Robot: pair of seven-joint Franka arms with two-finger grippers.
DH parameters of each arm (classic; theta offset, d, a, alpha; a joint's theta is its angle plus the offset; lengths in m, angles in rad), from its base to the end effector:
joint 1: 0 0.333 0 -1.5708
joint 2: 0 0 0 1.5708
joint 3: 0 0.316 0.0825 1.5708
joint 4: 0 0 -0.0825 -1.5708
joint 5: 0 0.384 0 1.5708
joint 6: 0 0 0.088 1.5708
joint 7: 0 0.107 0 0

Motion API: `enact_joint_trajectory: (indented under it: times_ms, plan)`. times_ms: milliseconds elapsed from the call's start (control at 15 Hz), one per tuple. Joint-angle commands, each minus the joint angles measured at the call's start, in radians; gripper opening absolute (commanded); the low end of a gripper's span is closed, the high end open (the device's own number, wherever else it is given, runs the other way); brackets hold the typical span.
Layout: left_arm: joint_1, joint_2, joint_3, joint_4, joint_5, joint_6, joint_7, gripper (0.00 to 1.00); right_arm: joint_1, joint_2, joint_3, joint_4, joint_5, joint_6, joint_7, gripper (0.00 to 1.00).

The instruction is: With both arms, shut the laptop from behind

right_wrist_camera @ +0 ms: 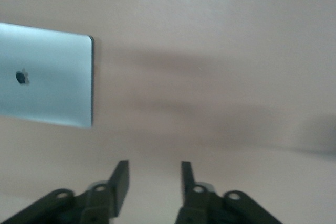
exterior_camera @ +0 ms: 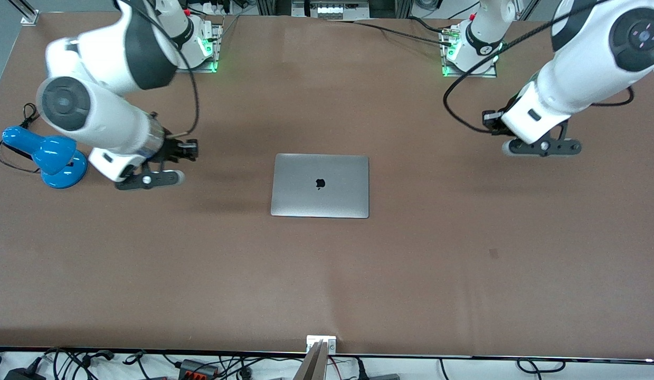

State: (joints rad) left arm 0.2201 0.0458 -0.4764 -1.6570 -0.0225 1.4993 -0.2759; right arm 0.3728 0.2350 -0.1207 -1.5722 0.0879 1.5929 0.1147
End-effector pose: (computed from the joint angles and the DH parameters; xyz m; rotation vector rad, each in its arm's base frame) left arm 0.5344 -0.1376 0.5564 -3.1152 -0.0289 0.3171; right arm 0.5863 0.1671 0.4892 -3.0973 -0.1960 0.3422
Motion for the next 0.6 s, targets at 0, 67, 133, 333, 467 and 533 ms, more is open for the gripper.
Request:
enact_joint_trajectory:
  times_ms: [0, 67, 133, 333, 467, 533]
  plan:
    - [0.048, -0.047, -0.016, -0.065, -0.019, -0.004, 0.053, 0.07, -0.054, 0.009, 0.012, 0.101, -0.011, -0.125, -0.068, 0.87]
    - [0.045, -0.058, -0.018, -0.066, -0.016, -0.007, 0.057, 0.07, -0.064, 0.007, 0.01, 0.121, -0.01, -0.151, -0.076, 1.0]
    - [0.048, -0.061, -0.018, -0.07, -0.016, -0.007, 0.063, 0.12, -0.075, 0.004, 0.004, 0.133, -0.011, -0.166, -0.078, 1.0]
    - [0.05, -0.064, -0.017, -0.064, -0.016, -0.005, 0.092, 0.99, -0.112, -0.048, -0.01, 0.138, -0.011, -0.183, -0.101, 1.0]
    - [0.05, -0.063, -0.016, -0.056, -0.017, -0.005, 0.092, 1.0, -0.117, -0.055, -0.008, 0.141, -0.077, -0.18, -0.11, 1.0]
    - [0.051, -0.063, -0.007, -0.055, -0.017, -0.005, 0.092, 1.0, -0.123, -0.081, -0.007, 0.138, -0.095, -0.154, -0.116, 1.0]
